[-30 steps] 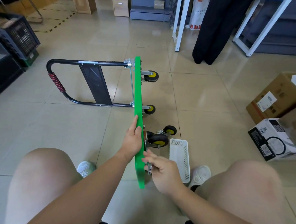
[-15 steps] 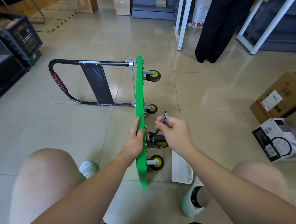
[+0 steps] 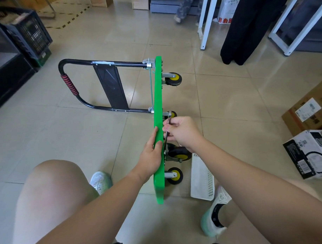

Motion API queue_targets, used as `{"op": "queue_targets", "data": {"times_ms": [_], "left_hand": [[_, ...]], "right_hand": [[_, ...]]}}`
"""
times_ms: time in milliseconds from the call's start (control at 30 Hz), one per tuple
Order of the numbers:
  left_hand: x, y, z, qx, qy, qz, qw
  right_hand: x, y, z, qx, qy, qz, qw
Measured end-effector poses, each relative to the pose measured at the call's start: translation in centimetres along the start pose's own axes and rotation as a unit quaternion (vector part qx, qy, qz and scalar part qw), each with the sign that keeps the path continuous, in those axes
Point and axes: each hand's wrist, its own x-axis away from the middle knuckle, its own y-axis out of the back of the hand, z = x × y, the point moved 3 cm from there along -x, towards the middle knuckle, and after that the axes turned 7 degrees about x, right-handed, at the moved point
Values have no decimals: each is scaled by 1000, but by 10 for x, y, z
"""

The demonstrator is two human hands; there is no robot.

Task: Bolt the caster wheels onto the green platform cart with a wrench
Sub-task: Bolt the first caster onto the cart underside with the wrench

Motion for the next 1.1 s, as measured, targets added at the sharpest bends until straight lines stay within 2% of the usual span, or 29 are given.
{"op": "queue_targets", "data": {"times_ms": [133,433,600,867,1100], "left_hand": [[-2,-1,1,0,-10,10,1000],[0,1,2,5,6,5,1000],[2,-1,-1,13,-2,7,1000],[1,-1,3,4,5,1,1000],[-4,1,1,4,-8,41,999]], "right_hand": [[2,-5,1,12,12,38,999],[1,1,-2,27,15,34,999],[5,0,-2,39,25,3,999],[8,0,-5,2,12,-2,1000],[29,-6,-5,43,69,10,997]]}}
